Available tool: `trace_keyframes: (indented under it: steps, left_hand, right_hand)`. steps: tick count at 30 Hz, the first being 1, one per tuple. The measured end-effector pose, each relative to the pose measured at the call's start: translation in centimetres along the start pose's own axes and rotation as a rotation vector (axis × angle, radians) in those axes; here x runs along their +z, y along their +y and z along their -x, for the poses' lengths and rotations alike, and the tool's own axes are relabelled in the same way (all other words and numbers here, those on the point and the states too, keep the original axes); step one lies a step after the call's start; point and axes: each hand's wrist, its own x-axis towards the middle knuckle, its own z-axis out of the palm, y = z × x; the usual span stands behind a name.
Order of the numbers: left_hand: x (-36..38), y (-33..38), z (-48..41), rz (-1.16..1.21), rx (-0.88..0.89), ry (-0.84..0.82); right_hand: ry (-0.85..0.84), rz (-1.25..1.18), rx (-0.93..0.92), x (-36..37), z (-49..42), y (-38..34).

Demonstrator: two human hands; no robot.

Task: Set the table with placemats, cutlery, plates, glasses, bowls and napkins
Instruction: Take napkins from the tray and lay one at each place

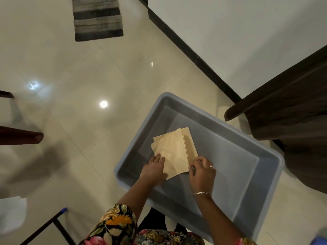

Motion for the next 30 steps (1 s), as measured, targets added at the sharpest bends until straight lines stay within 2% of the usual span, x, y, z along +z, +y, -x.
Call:
trace_keyframes:
  steps: [4,7,11,16,19,24,30]
  left_hand:
    - [0.3,0.0,0.1,0.019,-0.006,0.02]
    - [0.5,-0.1,0.6,0.11,-0.015,0.127]
    - [0.6,-0.1,1.6,0.395,-0.103,0.281]
    - [-0.1,0.1,4.2,0.666,-0.189,0.335]
    - [-0.8,0.4,6.4,0.795,-0.202,0.342]
    - [-1.4,1.9,11.4,1.299,-0.148,0.317]
    - [-1.6,3.9,18.3,1.876,0.107,0.187]
  right_hand:
    - [0.003,-0.037,-0.055,-0.1,0.7,0.5]
    - [-0.125,-0.319,0.061,-0.5,0.4,0.3]
    - [-0.264,-0.686,0.24,-2.2,-0.9,-0.3]
    - [-0.385,-1.064,0.385,-6.2,-2.1,-1.9]
    - [-0.407,-1.25,0.385,-9.5,-1.9,-2.7]
    - [-0.498,-1.4,0.26,-16.5,0.0,-3.7]
    - [-0.618,-1.615,0.196,-23.5,3.5,-4.7]
